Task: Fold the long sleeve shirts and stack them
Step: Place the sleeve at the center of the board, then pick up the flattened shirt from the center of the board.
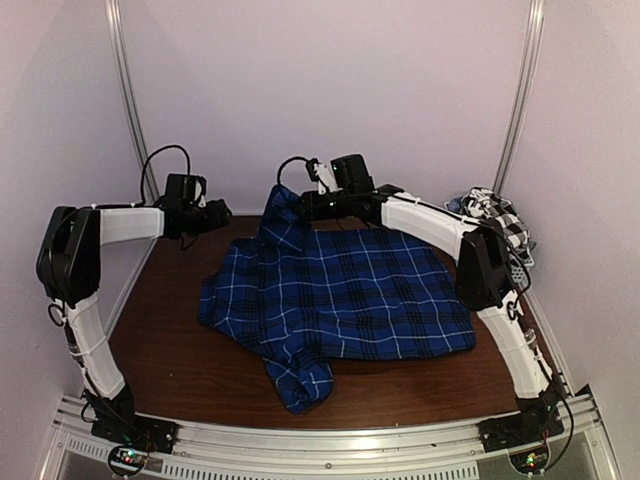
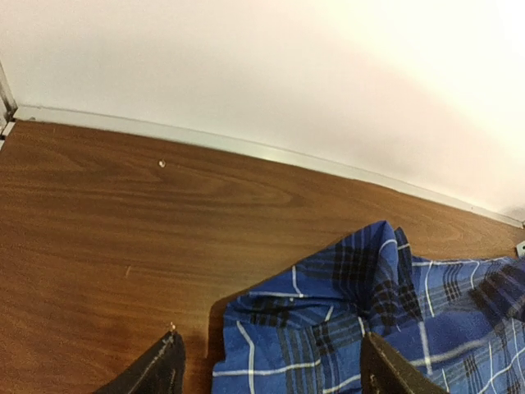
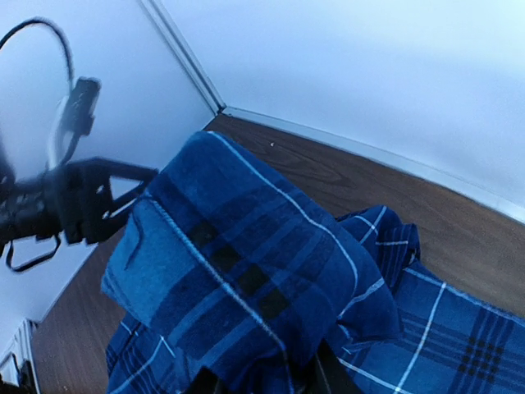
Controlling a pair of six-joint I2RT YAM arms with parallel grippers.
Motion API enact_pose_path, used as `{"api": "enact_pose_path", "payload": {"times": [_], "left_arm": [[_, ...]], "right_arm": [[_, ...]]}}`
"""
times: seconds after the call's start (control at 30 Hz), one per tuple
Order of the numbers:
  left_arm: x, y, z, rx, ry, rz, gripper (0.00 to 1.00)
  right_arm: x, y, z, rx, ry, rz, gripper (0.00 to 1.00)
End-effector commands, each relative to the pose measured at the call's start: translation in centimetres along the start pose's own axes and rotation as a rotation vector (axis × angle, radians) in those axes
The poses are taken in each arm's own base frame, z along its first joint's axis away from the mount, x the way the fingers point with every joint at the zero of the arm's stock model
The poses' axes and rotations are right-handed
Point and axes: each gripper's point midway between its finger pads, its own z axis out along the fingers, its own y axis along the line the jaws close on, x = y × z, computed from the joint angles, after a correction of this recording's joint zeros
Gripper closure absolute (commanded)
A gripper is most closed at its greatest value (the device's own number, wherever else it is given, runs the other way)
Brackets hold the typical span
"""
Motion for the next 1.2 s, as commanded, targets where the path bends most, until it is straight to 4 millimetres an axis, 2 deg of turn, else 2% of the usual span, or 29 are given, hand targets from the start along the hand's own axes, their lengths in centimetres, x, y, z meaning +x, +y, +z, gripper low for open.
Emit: {"api": "enact_pose_path", "payload": {"times": [0.0,0.07,0.2,0.33,0.4,0.5,0.53,0.7,0.9,0.97,1.0,1.03,1.1,1.17], "left_arm": [[1.0,0.5,-1.8,0.006,0.001,-0.031,0.25],[1.3,0.5,-2.7,0.009,0.001,-0.037,0.25],[2.3,0.5,-4.2,0.026,0.007,-0.054,0.25],[3.2,0.4,-5.6,0.044,0.018,-0.061,0.24],[3.5,-0.2,-6.4,0.075,0.025,-0.063,0.24],[4.6,-1.4,-7.9,0.139,0.051,-0.051,0.24],[5.1,-1.8,-8.4,0.156,0.061,-0.042,0.23],[8.1,-3.7,-11.5,0.215,0.106,-0.007,0.23],[12.6,-5.3,-14.8,0.283,0.175,0.016,0.22],[14.4,-5.0,-15.9,0.277,0.207,0.014,0.22],[15.2,-4.7,-16.4,0.27,0.218,0.013,0.22],[15.8,-4.4,-17.0,0.265,0.225,0.01,0.22],[17.3,-3.5,-18.3,0.245,0.248,0.004,0.21],[18.0,-3.1,-19.6,0.238,0.25,0.012,0.2]], "right_arm": [[0.1,-0.7,1.6,0.017,-0.04,0.057,0.53],[0.5,-1.5,1.8,0.041,-0.029,0.072,0.36],[0.1,-2.6,0.7,0.065,-0.011,0.104,0.21],[-1.2,-3.0,-2.0,0.092,-0.007,0.088,0.16],[-0.7,-3.2,-3.6,0.115,0.014,0.072,0.15],[0.3,-3.1,-6.8,0.167,0.048,0.039,0.14],[-0.1,-2.6,-8.6,0.178,0.041,0.028,0.14],[5.1,-3.3,-14.1,0.262,0.137,0.025,0.14],[13.1,-4.0,-19.9,0.332,0.248,0.083,0.14],[16.4,-4.3,-21.7,0.352,0.287,0.122,0.14],[17.0,-4.1,-22.5,0.356,0.281,0.142,0.14],[18.9,-4.2,-23.4,0.363,0.301,0.164,0.14],[20.9,-4.2,-25.2,0.379,0.314,0.199,0.14],[22.4,-4.3,-26.9,0.406,0.324,0.235,0.14]]}}
